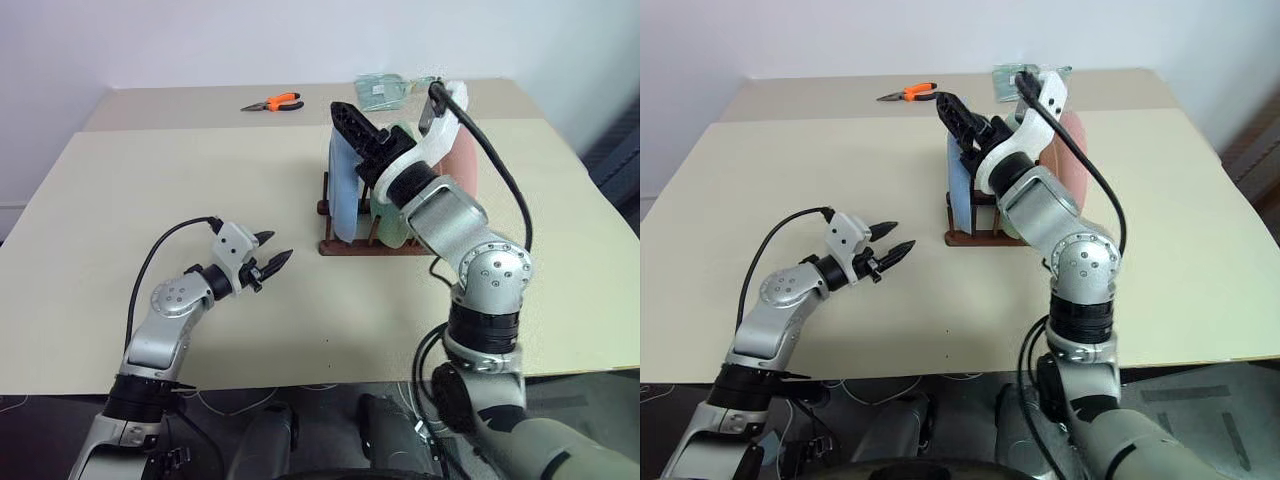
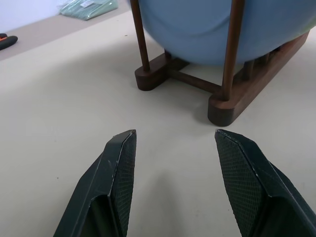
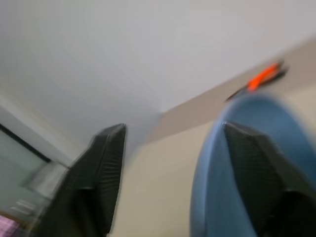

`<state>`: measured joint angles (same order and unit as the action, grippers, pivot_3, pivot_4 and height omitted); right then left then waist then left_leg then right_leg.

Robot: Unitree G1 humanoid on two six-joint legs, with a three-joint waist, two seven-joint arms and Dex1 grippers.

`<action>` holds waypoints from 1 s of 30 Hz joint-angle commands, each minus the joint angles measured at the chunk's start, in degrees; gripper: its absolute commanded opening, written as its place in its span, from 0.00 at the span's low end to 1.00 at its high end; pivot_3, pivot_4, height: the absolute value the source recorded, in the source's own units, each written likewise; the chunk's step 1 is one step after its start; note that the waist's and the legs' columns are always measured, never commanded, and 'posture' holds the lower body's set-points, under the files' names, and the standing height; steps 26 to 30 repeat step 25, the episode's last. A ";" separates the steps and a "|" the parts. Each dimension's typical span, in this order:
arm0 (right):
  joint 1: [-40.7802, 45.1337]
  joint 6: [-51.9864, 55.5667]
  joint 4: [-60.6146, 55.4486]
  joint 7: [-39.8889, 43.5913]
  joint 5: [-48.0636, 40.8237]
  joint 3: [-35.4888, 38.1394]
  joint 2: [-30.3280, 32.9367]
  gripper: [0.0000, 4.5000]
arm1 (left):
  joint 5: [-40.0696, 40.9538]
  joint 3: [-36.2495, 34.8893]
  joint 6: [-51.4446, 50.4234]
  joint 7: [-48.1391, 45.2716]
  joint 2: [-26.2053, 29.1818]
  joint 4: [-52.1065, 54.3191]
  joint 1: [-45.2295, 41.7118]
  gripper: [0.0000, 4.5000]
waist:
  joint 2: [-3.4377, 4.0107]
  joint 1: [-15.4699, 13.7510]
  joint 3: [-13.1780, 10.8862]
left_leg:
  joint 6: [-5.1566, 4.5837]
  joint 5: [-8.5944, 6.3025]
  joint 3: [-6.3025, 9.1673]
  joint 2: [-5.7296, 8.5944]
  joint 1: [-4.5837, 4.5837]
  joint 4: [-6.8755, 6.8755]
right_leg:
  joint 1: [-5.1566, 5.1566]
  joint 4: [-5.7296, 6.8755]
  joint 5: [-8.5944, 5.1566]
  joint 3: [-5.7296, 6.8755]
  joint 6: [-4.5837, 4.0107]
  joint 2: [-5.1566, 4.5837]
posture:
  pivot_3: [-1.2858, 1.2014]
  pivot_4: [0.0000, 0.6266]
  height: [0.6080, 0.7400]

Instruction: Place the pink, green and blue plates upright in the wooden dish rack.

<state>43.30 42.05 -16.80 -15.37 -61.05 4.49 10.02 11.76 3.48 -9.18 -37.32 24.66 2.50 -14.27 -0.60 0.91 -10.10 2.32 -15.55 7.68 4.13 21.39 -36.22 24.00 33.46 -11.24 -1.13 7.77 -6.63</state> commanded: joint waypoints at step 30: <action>-45.18 -21.43 9.23 54.47 34.51 15.43 35.04 0.66 | -1.46 -7.67 3.41 3.49 4.32 -0.77 4.74 0.58 | -0.13 -0.37 0.12 | -0.18 -0.13 -0.26 -0.05 -0.16 -0.09 | -0.42 -0.35 -0.13 -0.04 0.14 -0.18 | 0.52 0.24 1.00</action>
